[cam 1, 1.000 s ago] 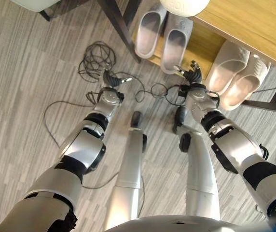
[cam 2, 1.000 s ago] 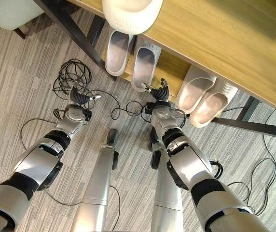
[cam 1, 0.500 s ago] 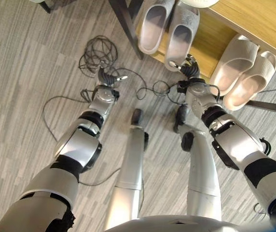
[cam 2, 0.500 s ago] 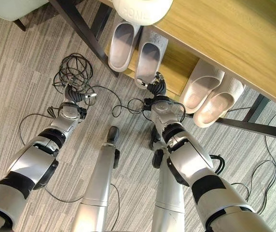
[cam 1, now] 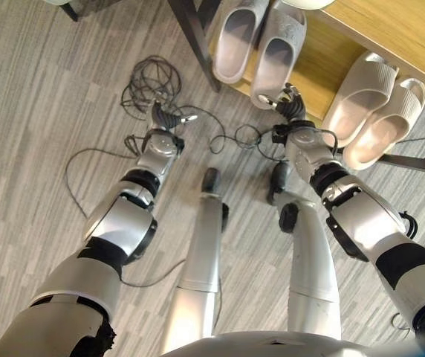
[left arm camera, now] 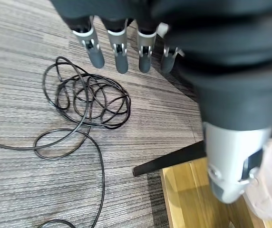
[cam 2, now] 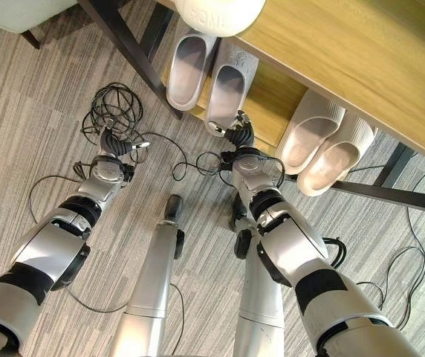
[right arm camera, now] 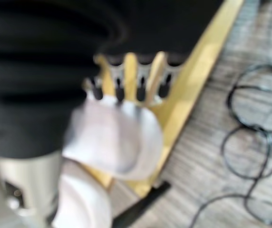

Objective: Arrange the slippers neatly on the shoe rack.

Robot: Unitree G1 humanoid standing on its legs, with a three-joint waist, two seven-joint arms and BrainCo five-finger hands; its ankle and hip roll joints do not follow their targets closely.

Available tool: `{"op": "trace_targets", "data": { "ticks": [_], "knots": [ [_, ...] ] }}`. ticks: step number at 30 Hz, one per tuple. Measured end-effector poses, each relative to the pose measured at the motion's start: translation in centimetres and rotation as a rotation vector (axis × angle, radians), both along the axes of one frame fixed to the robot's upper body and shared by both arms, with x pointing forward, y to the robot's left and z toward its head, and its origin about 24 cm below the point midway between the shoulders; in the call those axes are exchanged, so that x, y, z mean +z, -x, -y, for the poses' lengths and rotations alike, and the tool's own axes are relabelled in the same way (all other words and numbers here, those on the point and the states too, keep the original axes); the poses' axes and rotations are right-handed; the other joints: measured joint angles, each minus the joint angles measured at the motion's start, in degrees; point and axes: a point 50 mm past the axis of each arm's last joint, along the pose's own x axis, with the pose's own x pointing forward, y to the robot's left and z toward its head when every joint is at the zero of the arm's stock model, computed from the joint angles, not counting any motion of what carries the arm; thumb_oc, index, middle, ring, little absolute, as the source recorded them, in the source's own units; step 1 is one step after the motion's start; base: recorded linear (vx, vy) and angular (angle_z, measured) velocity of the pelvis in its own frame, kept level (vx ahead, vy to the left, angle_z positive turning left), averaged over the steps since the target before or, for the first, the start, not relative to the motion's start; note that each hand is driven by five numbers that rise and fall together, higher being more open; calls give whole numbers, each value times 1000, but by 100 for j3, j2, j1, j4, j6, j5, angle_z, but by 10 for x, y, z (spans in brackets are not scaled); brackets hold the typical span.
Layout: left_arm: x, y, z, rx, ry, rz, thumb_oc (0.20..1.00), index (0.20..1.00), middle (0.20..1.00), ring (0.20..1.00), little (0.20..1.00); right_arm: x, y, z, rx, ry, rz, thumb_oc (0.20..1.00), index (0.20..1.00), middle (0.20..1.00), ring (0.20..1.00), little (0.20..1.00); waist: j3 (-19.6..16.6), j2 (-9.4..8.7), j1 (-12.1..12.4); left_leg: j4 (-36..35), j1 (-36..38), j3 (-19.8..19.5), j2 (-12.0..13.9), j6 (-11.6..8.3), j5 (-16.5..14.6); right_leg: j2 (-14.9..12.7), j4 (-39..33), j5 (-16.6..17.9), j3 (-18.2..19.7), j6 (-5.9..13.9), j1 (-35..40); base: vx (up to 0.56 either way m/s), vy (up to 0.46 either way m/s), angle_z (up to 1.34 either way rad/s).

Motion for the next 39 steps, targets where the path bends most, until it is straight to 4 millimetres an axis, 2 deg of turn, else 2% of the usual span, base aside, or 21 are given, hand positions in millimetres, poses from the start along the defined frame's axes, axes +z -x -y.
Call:
{"op": "trace_targets", "data": {
  "ticks": [12,19,25,31,34,39],
  "knots": [
    [0,-1,1,-16,1,-7,1000,1000,1000,1000,1000,1,0,-5,38,2,1,1000,1000,1000,1000,1000,0,0,-12,3,-2,-9,-3,0,-1,-4,11,-3,-5,-1,-1,0,0,0],
    [-2,0,0,-14,2,-12,1000,1000,1000,1000,1000,-5,0,3,0,-12,-26,1000,1000,1000,1000,1000,0,0,-27,33,2,1,-7,0,-1,-7,20,-2,-4,-1,8,-1,4,0],
    [-18,6,-5,-2,6,-52,1000,1000,1000,1000,1000,-37,7,27,-61,36,-109,1000,1000,1000,1000,1000,0,-1,-133,75,152,18,-1,66,-40,1,-8,3,12,28,181,-16,-1,-1],
    [-44,18,-19,32,28,-118,1000,1000,1000,1000,1000,-56,15,37,-71,129,-141,1000,1000,1000,1000,1000,-25,-41,-218,39,262,101,97,91,-52,90,-138,60,64,72,281,-35,23,-8],
    [-56,23,-23,38,32,-142,1000,1000,1000,1000,1000,-62,20,30,-27,162,-125,1000,1000,1000,1000,1000,-25,-41,-249,24,329,120,112,88,-51,97,-157,78,70,56,339,-59,41,-3],
    [-81,36,-23,41,69,-193,1000,1000,1000,1000,1000,-92,37,10,74,202,-163,1000,1000,1000,1000,1000,-15,-64,-254,-242,886,157,172,120,-39,136,-495,128,74,111,919,-52,44,-3]
  ]
}}
